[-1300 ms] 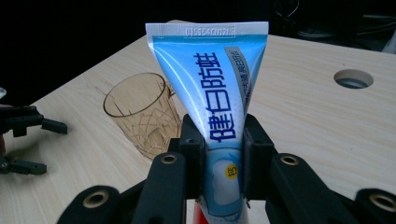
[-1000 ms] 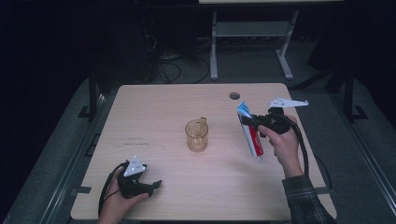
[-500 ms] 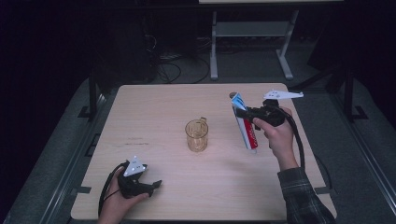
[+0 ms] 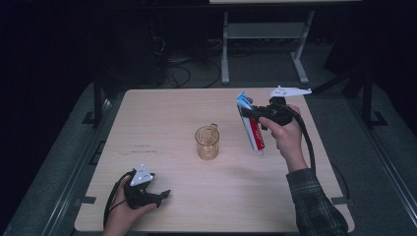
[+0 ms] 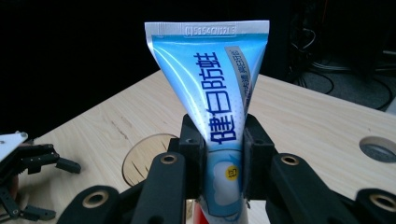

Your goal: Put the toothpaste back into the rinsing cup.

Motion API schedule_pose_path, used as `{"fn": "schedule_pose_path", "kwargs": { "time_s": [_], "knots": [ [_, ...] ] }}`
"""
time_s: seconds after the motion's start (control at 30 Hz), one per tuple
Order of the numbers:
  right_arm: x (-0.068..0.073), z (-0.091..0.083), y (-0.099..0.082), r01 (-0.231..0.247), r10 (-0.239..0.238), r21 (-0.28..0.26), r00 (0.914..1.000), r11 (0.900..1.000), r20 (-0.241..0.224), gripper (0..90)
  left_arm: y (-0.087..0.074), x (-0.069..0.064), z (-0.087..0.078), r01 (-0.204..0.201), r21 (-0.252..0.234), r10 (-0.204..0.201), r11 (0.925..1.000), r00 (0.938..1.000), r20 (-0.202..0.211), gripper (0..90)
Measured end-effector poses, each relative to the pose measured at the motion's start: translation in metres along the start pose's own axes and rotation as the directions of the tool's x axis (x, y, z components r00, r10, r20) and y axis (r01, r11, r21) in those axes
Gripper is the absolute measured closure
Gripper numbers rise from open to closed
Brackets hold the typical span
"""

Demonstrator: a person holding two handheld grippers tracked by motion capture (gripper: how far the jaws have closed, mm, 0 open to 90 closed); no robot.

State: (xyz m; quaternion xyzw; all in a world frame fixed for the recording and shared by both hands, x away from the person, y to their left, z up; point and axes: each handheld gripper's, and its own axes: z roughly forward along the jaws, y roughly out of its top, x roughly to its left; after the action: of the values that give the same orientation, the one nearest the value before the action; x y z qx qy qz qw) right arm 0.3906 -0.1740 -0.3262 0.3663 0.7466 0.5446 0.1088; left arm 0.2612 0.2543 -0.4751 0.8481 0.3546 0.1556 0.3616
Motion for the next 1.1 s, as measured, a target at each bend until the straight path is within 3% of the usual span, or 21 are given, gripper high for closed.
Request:
{"fn": "schedule_pose_path", "kwargs": {
  "time_s": [1.1],
  "knots": [
    [0.024,0.049,0.042,0.065,-0.065,0.007,0.996,0.9979,-0.062,73.7,0.0,0.0,0.0,0.001,-0.001,-0.001,1.0,1.0,-0.001,13.4]
  ]
}}
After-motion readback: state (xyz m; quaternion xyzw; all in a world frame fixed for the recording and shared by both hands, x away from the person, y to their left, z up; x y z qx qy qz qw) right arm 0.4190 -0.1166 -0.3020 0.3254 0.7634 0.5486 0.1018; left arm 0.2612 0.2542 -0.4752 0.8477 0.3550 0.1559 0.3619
